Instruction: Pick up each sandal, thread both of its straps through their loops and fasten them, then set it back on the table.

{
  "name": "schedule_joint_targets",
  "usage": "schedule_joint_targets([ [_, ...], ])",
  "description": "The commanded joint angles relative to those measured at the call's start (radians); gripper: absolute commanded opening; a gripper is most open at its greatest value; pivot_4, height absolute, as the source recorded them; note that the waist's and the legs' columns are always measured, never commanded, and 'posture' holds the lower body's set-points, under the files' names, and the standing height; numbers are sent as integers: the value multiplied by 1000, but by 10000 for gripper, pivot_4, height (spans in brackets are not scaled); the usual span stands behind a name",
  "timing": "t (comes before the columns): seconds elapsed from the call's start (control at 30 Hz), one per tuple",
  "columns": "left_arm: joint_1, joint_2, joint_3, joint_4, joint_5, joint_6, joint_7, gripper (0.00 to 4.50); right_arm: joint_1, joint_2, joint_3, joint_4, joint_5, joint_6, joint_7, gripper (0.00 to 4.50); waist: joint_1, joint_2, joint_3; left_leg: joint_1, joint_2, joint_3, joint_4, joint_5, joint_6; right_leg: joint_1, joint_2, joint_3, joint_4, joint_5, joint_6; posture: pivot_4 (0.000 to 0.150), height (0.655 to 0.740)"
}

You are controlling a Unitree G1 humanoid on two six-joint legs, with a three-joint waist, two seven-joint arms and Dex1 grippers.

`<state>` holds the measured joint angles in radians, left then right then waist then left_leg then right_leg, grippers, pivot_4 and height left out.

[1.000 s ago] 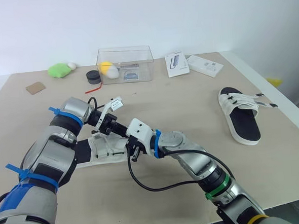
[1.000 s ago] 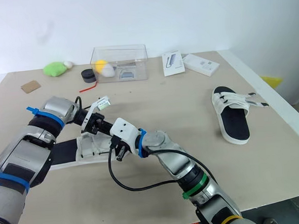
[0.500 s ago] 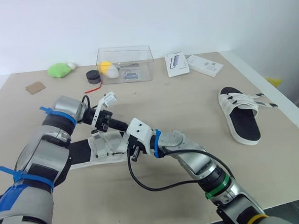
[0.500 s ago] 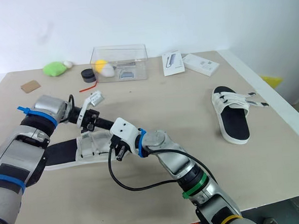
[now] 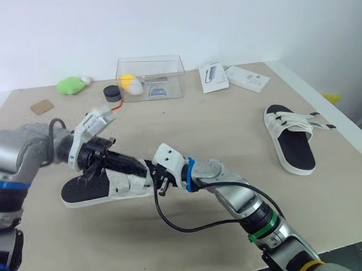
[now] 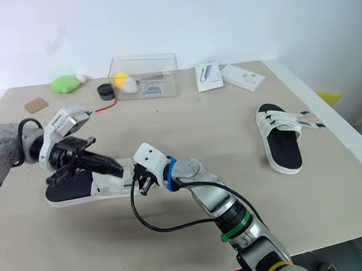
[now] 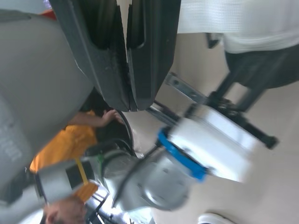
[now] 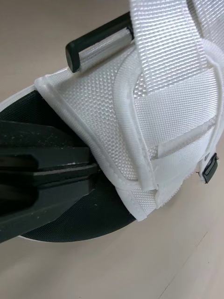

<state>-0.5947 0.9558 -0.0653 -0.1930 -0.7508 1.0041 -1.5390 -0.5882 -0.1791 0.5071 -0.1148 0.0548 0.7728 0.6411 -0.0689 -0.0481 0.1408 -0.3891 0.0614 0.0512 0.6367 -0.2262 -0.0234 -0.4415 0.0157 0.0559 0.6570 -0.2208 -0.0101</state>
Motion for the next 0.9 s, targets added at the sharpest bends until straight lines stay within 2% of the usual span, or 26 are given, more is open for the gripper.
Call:
schedule_joint_targets([
  [0.03, 96, 11, 109, -141, -58, -40, 47, 7098, 19, -27, 17, 35, -12, 29, 7, 0, 4, -3, 0, -1, 0, -1, 0, 0, 0, 0, 0, -1, 0, 0, 1, 1500, 7400],
  [0.1, 146, 31, 132, -192, -86, -22, 67, 10078, 20, -29, 20, 31, -12, 32, 12, 0, 6, -4, 0, -1, 0, -2, 1, 0, 0, 0, 0, -2, 0, -1, -1, 1500, 7400],
  [0.3, 294, 86, 228, -322, -204, 44, 129, 37718, 31, -33, 24, 17, -9, 41, 16, 0, 6, -3, 0, 0, 0, 0, 1, 0, 0, 0, 0, -1, 0, -1, -1, 1500, 7400],
  [0.37, 340, 96, 265, -353, -251, 64, 155, 44774, 35, -34, 25, 11, -8, 45, 14, 0, 6, -3, 0, 0, 0, 0, 0, 0, 0, 0, 0, -1, 0, -2, 0, 1500, 7400],
  [0.47, 427, 112, 320, -397, -297, 91, 205, 44774, 38, -36, 25, 7, -7, 47, 14, 0, 7, -3, 0, 0, 0, 0, 0, -1, -1, 0, 0, -2, 0, -2, -1, 1500, 7400],
  [0.7, 708, 97, 386, -377, -203, 67, 336, 44774, 50, -36, 26, -3, -5, 55, 10, 0, 14, -1, 1, 1, 0, 0, -1, -1, -1, 0, -1, -1, 0, -3, -2, 1500, 7400],
  [0.9, 737, 0, 338, -360, -181, 37, 467, 44774, 46, -34, 30, -1, -5, 55, 14, 0, 21, -1, 1, 1, 0, 1, -1, -1, -2, 0, -2, -2, 0, -4, -3, 1500, 7400],
])
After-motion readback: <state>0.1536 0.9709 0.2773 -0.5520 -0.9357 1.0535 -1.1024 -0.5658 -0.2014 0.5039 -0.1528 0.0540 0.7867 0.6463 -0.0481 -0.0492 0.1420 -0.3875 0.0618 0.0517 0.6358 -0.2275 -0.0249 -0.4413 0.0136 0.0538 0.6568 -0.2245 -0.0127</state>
